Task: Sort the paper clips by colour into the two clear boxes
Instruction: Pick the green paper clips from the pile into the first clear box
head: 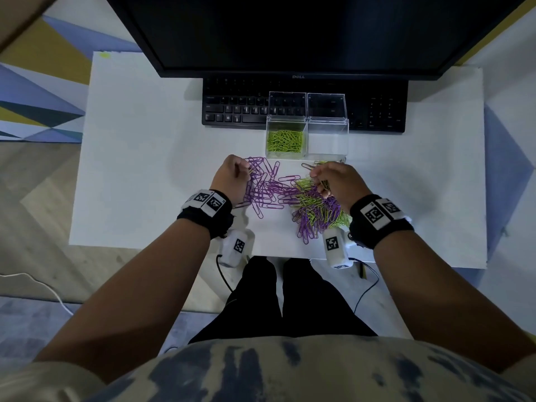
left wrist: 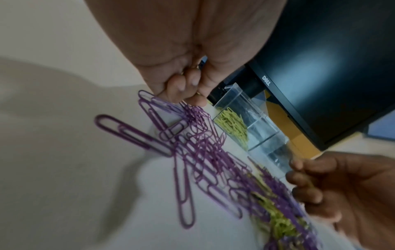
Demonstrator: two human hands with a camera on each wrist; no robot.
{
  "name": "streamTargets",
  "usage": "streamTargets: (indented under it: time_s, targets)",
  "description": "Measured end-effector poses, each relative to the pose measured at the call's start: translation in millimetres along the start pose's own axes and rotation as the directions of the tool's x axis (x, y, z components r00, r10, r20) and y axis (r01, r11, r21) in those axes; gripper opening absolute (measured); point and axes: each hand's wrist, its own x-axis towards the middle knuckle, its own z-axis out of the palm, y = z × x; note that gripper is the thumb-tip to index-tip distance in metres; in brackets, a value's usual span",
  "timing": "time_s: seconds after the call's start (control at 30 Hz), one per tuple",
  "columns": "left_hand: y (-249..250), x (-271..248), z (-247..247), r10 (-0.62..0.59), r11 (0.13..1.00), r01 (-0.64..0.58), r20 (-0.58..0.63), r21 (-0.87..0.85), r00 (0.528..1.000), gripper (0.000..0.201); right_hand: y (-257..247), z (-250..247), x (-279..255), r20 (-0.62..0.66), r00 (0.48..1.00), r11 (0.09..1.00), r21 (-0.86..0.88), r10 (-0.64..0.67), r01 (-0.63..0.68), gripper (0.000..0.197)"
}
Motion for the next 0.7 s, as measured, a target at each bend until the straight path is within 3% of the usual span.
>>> streamTargets:
  time_s: [0.1, 0.2, 0.27, 0.33, 0.4, 0.47, 0.6, 0.7]
  targets:
    - [1, 3, 0, -0.101, 0.957, 0.112, 0.055, -0.267, 0.993, 0.025, 2, 2, 3, -0.089, 0.989, 0.954, -0.287, -0.114, 0.084, 0.018]
    - [12, 2, 1, -0.165, 0.785, 0.246, 0.192, -0.568, 0.968, 0.033, 2, 11, 3, -0.113, 0.966, 0.844, -0.517, -0.233, 0.143, 0.026]
    - [21, 1, 4, -0.217, 0.711, 0.310, 0.222, -0.631, 0.950, 0.032, 3, 17, 4, -0.089, 0.962, 0.798, -0.581, -0.257, 0.160, 0.033]
    - [28, -2, 11, -0.241, 0.782, 0.309, 0.194, -0.542, 0.951, 0.028, 5, 24, 3, -0.016, 0.969, 0.783, -0.592, -0.247, 0.190, 0.034]
    - [33, -8, 19, -0.155, 0.940, 0.193, 0.152, -0.283, 0.976, 0.026, 9, 29, 2, 0.048, 0.967, 0.776, -0.587, -0.252, 0.231, 0.031]
    - [37, -13, 30, -0.072, 0.997, 0.075, 0.130, -0.015, 0.989, 0.030, 10, 27, 1, 0.014, 0.962, 0.801, -0.551, -0.272, 0.234, 0.029]
    - [37, -12, 46, 0.147, 0.940, -0.190, 0.167, 0.284, 0.975, 0.010, 9, 8, 5, -0.145, 0.951, 0.855, -0.490, -0.274, 0.172, 0.025]
    - [37, -11, 52, 0.203, 0.879, -0.268, 0.199, 0.395, 0.959, 0.014, 9, 5, 8, -0.146, 0.946, 0.826, -0.537, -0.289, 0.169, 0.024]
